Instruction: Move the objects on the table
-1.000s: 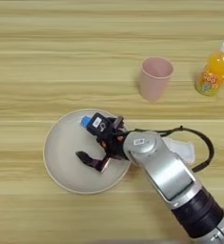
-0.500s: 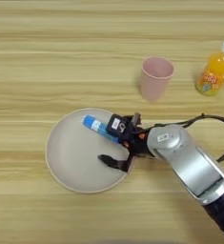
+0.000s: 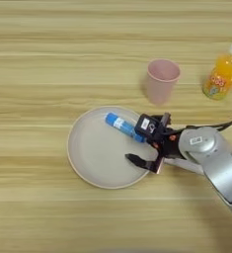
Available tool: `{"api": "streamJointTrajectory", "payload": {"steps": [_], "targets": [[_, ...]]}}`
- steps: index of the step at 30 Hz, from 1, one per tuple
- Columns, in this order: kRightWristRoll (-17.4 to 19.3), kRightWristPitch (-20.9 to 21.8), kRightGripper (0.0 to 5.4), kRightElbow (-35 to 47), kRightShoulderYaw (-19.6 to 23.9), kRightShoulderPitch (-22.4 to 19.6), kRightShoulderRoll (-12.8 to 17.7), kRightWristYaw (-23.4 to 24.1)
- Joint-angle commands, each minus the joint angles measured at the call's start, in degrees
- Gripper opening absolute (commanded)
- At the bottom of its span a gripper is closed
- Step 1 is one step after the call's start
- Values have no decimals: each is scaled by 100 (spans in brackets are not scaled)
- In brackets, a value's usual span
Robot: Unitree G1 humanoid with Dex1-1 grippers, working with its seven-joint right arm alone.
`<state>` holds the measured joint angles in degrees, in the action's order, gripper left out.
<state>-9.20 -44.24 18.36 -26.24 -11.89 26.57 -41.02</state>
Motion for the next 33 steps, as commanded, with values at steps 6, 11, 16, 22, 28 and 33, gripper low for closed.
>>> {"api": "streamJointTrajectory", "payload": {"steps": [6, 11, 16, 22, 28, 33], "targets": [[-149, 6, 538, -253, 241, 312, 699, 12], [-117, 15, 538, -220, 318, 305, 681, 34], [233, 13, 538, 50, 696, 303, 427, 27], [1017, 640, 538, 443, 1538, 304, -274, 243], [1748, 1024, 538, 505, 2108, 289, -652, 195], [2013, 1306, 538, 532, 2296, 290, -736, 224]]}}
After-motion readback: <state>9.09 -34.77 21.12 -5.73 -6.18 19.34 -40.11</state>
